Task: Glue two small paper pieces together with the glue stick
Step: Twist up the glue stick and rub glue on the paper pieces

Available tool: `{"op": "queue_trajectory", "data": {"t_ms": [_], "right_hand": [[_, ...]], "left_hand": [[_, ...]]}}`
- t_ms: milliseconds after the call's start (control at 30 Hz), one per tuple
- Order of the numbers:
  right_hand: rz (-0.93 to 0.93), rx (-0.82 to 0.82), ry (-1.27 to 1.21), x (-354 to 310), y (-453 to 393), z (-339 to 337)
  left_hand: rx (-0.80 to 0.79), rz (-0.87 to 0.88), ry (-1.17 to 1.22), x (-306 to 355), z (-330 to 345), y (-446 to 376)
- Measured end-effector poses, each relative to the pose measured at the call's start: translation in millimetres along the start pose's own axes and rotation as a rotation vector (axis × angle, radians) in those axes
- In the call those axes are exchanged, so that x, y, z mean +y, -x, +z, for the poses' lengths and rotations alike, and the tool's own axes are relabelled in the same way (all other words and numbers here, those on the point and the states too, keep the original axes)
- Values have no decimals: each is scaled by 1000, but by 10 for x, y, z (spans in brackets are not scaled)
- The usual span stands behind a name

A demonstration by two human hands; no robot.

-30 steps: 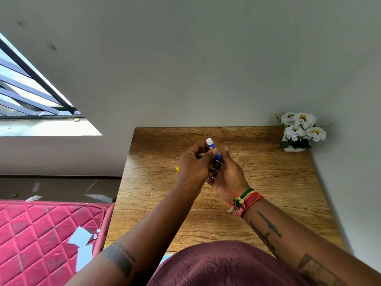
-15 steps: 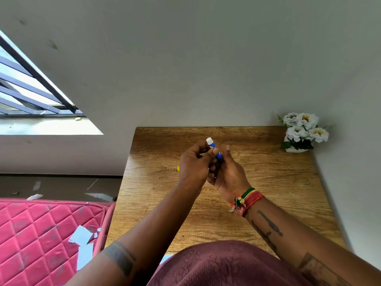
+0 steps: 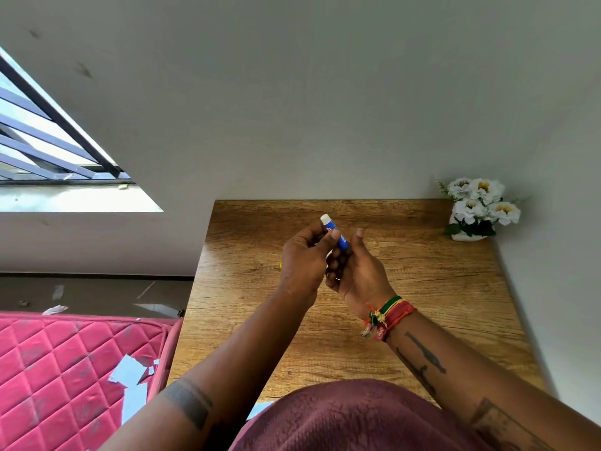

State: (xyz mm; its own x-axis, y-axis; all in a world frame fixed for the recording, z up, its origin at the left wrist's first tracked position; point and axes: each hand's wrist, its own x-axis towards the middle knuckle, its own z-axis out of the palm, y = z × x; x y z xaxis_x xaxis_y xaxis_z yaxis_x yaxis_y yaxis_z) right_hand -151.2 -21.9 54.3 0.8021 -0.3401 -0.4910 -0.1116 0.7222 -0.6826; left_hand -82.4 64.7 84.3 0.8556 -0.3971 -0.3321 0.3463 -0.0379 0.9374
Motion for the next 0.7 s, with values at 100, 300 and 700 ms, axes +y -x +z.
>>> {"op": "queue_trajectory", "data": {"t_ms": [100, 300, 700], "right_hand": [[-31, -39, 19, -4, 9, -9], [-59, -19, 99, 4, 29, 10], [-76, -28, 88, 15, 47, 29]], "left_hand": [[-1, -3, 11, -6, -31, -10], [-11, -45, 12, -37, -63, -4], [-21, -31, 12, -21, -94, 10]]}}
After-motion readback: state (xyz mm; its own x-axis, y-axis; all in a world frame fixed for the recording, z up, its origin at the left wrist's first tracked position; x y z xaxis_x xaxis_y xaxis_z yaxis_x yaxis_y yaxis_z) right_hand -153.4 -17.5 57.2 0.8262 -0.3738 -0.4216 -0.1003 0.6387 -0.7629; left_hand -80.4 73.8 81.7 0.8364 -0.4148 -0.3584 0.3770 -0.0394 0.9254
